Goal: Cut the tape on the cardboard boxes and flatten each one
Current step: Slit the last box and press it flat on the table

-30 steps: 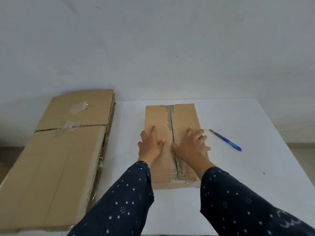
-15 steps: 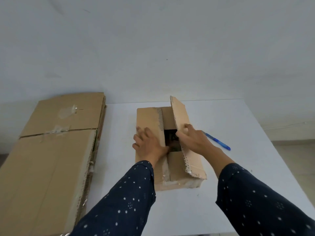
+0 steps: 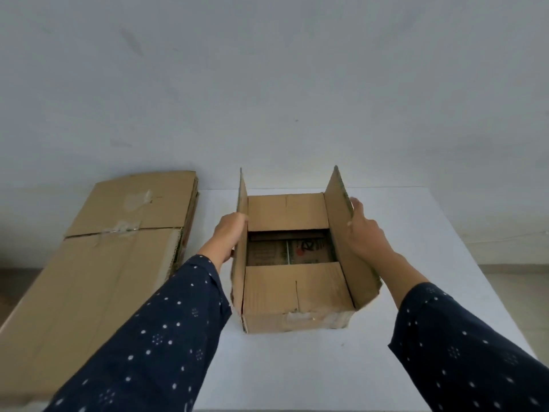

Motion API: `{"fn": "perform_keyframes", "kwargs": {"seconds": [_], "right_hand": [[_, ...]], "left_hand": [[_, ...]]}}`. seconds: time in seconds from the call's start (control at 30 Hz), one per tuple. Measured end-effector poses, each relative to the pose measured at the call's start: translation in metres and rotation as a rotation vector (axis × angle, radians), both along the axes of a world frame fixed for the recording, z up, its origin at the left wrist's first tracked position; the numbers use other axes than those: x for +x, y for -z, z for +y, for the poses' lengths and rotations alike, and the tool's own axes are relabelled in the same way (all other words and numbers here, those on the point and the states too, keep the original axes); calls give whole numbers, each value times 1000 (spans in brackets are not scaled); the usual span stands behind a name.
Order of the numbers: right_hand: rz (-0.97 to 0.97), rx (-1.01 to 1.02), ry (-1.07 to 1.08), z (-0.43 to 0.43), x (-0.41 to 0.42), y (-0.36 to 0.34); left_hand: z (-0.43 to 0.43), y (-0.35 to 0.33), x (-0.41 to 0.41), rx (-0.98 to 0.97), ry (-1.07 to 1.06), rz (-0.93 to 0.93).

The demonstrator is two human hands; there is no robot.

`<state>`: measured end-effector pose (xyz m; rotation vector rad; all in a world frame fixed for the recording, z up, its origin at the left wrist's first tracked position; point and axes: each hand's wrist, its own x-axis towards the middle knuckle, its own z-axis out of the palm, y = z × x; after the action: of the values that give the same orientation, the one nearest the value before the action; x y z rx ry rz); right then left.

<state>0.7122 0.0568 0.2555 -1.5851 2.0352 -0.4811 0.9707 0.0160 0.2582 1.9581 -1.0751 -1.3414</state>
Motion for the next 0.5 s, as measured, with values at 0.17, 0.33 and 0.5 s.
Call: {"fn": "perform_keyframes", "kwargs": {"seconds": [0.17, 0.33, 0.5], "right_hand": [[70, -23, -72, -7, -6, -2], [28, 220, -153, -14, -17, 3], [140, 83, -2, -22, -12, -8]], "left_hand": [[-7, -41, 12, -85, -89, 105], [-8, -92, -17, -203, -3, 165], [-12, -103, -48, -206, 76, 109]]}}
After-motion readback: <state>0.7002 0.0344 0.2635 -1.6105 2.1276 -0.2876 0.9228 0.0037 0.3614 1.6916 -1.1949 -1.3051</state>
